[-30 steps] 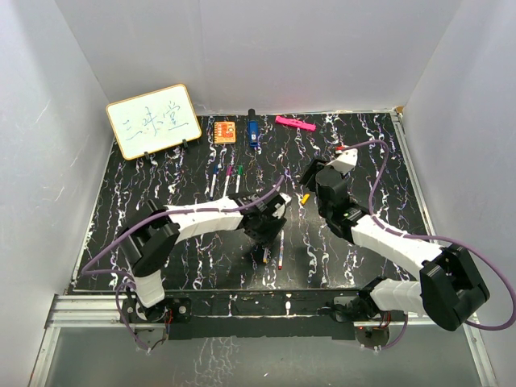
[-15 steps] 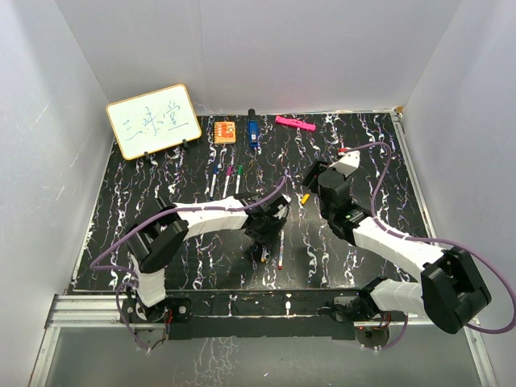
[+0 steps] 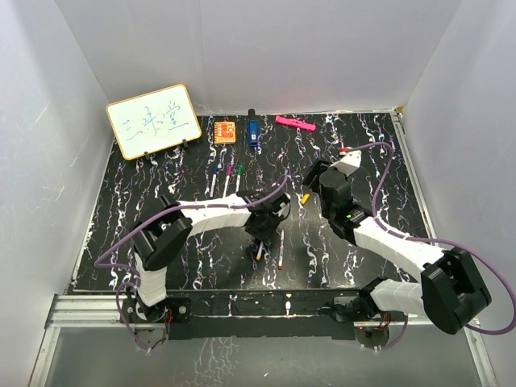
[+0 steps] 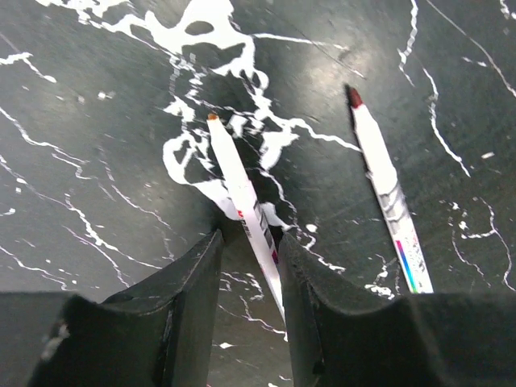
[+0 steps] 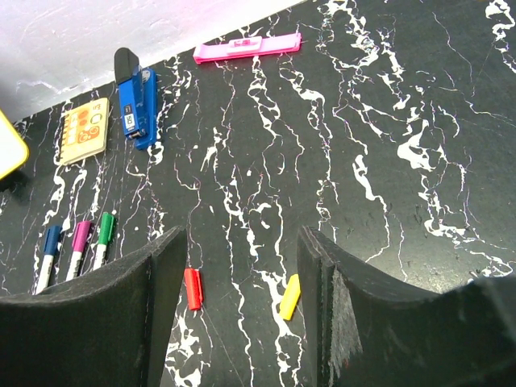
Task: Insert the pens into the pen caps
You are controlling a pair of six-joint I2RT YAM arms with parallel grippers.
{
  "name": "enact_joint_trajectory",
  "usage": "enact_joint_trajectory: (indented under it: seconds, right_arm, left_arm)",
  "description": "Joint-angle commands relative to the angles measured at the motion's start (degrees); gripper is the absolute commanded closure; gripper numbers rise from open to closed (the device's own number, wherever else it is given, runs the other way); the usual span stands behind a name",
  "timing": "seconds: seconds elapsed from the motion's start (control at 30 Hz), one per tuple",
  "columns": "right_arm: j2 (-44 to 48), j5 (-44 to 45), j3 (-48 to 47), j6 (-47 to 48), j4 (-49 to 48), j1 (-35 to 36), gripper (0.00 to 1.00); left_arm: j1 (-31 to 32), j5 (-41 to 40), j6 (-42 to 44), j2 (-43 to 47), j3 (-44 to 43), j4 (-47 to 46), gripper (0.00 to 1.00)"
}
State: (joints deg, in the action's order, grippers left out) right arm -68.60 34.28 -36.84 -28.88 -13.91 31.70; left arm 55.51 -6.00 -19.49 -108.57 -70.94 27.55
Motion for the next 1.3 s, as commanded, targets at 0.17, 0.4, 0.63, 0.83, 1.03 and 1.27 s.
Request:
enact_joint_trajectory:
  seconds: [0.17, 0.4, 0.63, 0.83, 1.03, 1.27]
  right_arm:
    - [1.63, 0.09, 0.48, -0.59, -3.18, -0.99, 0.45]
    - [0.99, -0.68, 0.41, -1.00, -3.38, -1.34, 0.45]
    - [1.31, -0.77, 0.15, -0.47, -3.26, -1.82, 0.45]
    - [0.97, -1.37, -0.13, -1.12, -3.28, -2.26, 0.45]
    - [-0.17, -2.09, -0.16, -2.28, -3.26, -2.63, 0.45]
    - [-0.80, -2.65, -0.32, -2.36, -3.49, -3.18, 0.45]
  left_arm:
    - [-6.47, -2.53, 3.94, -5.76, 4.18, 5.40, 0.69]
    - [-11.03, -0.57, 7.37, -6.25, 4.23, 7.19, 0.69]
    - [-11.38, 5.59, 6.33, -5.26, 5.35, 8.03, 0.69]
    - [-11.31, 11.02, 4.19, -1.94, 7.96, 9.91, 0.71]
    - [-11.36, 10.50, 3.59, -0.28, 9.68, 13.75, 0.71]
    - [-10.38, 11.14, 3.22, -0.87, 10.34, 15.16, 0.72]
